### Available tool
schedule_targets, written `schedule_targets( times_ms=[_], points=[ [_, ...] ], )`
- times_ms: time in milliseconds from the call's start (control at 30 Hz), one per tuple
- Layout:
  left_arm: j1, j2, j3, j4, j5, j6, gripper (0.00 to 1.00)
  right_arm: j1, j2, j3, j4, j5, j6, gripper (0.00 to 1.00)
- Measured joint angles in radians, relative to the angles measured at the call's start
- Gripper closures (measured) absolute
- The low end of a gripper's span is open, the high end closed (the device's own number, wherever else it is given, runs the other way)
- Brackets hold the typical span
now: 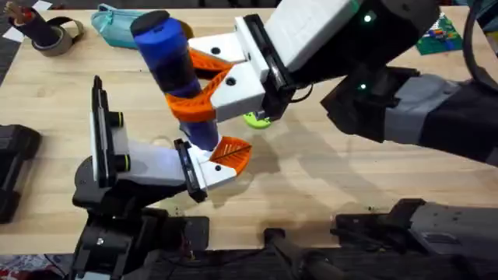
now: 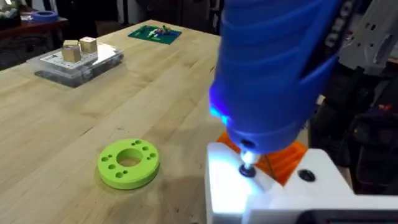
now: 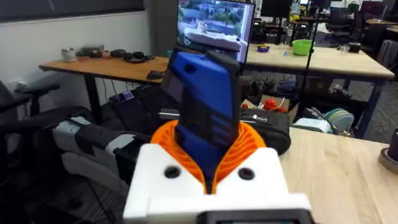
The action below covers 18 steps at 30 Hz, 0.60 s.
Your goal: Pick up the gripper from the table and insert it into the empty holder that is missing its gripper. Then pick up a screw, insert it into the mounting hole, and use the screwdriver to tighten it. Finally, clean up the table by picking up the vegetable and placing it into the bucket.
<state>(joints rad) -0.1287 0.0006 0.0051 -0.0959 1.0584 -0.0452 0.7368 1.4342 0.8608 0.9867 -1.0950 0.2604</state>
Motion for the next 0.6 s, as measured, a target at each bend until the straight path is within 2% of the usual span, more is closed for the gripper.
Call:
schedule_targets(
  times_ms=[600],
  points=[
    [0.000, 0.000, 0.000, 0.000, 0.000, 0.000, 0.984, 0.000, 0.000, 0.000, -0.006, 0.000, 0.000, 0.969]
  ],
)
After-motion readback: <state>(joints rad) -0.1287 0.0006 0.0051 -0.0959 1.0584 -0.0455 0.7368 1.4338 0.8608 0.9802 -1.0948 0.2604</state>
